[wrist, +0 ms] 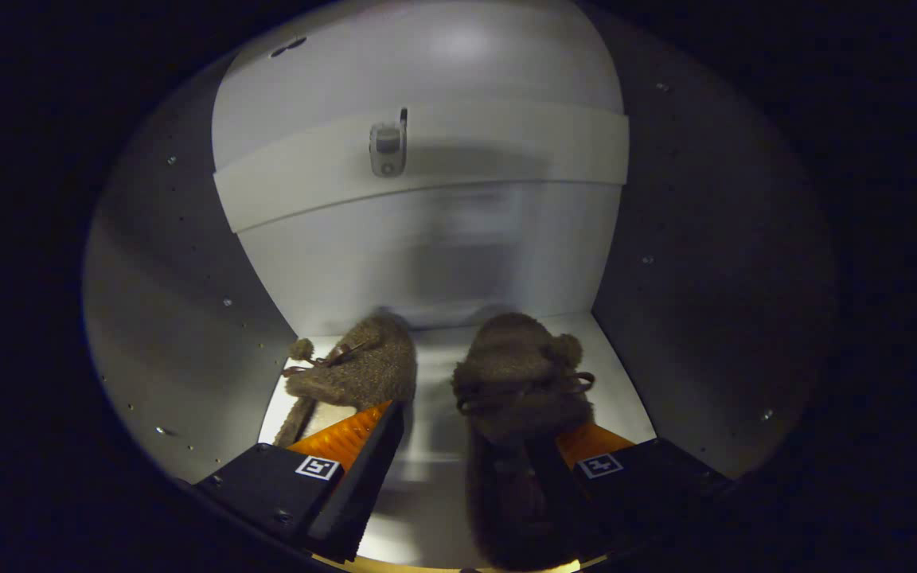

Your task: Open the shoe cabinet door, grab the shoes and put them into the shoe cabinet, then close the shoe cabinet door.

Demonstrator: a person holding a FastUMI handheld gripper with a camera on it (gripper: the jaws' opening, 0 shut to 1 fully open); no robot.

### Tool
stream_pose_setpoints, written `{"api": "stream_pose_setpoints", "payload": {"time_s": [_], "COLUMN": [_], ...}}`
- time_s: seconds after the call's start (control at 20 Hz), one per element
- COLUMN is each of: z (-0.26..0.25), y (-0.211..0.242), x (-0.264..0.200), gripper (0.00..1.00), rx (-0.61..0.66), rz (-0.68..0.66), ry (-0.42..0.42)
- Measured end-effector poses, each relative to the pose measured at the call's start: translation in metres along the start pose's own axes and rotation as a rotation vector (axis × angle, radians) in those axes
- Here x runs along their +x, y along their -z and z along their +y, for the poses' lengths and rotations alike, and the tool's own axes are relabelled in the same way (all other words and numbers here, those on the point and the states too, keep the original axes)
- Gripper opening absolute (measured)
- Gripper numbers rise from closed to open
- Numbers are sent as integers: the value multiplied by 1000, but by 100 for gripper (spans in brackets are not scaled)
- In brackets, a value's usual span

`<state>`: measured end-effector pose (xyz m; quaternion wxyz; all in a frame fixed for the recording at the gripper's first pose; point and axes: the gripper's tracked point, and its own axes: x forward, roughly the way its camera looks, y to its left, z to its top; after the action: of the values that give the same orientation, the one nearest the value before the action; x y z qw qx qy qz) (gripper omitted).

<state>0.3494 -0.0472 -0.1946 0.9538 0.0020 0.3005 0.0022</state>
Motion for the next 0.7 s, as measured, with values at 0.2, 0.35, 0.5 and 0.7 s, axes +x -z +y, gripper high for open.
{"api": "stream_pose_setpoints", "payload": {"time_s": [0.2,0.35,0.5,0.7], "z": [4,17,28,38], "y": [-7,-13,3,42], "x": [-55,-114,-177,-263], "gripper": [98,98,97,97], "rx": [-13,-24,-23,-30], "rz": [-97,-227,-323,-383], "ry": [20,7,-5,-26]}}
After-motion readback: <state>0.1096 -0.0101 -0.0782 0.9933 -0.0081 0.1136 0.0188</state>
